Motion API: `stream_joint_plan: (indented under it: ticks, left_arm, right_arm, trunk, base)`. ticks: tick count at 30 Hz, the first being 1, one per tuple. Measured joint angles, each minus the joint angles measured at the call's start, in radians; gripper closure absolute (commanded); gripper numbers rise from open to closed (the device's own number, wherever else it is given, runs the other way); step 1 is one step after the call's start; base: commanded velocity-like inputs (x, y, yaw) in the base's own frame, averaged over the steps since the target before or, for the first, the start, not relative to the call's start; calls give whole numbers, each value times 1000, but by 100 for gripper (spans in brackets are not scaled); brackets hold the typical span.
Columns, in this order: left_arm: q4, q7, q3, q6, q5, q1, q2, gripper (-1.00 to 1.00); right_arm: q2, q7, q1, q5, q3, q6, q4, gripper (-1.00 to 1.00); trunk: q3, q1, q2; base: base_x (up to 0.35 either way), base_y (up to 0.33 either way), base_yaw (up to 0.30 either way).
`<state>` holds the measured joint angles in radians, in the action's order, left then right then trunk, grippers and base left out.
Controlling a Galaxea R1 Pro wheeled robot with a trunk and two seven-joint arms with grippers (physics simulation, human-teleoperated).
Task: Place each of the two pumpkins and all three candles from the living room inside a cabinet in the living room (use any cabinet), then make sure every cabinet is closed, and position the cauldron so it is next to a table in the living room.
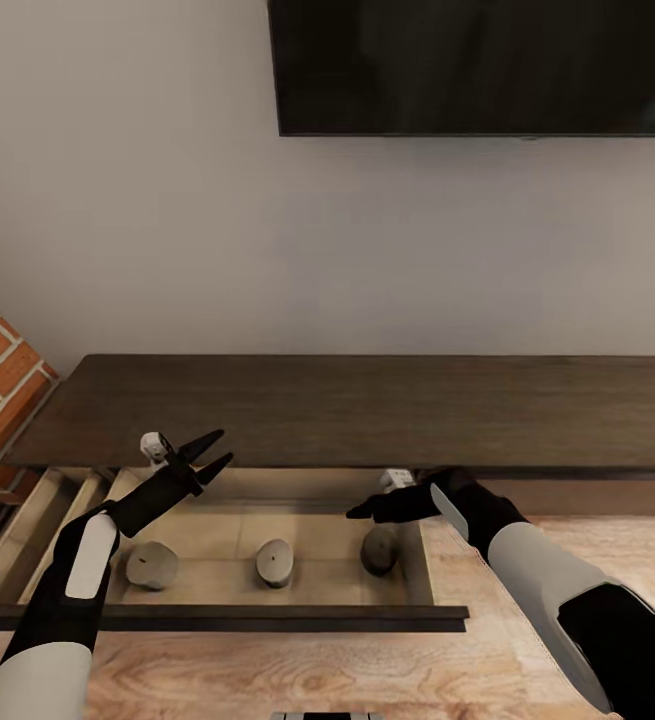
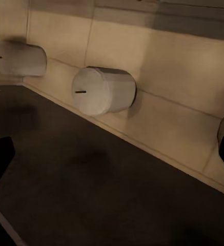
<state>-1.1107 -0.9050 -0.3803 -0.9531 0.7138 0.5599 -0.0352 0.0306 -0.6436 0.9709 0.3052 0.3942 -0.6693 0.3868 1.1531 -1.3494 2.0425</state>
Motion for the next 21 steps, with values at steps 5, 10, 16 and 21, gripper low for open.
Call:
stream_joint_plan:
  ticks: [5,10,16,21]
  left_arm:
    - [-2,0,-3,0,4,0,-1,-100]
    - [-1,0,-3,0,4,0,-2,-100]
    - [2,0,-3,1,1,0,-1,-100]
    - [1,0,-3,1,0,0,-1,-100]
  right_arm:
    - [3,-18,0,0,0,-1,1,-100]
    - [4,-20,0,-1,1,-1,1,-100]
    - [4,-21,0,-1,2,-1,1,-100]
    - [5,-21,0,-1,2,-1,1,-100]
  trunk:
    - [-16,19,-35]
    - [-31,38,-70]
    - [-50,61,-112]
    - [-66,80,-147]
  base:
    - [-273,0,0]
    - [-249,0,0]
    - [-39,0,0]
    - [-27,0,0]
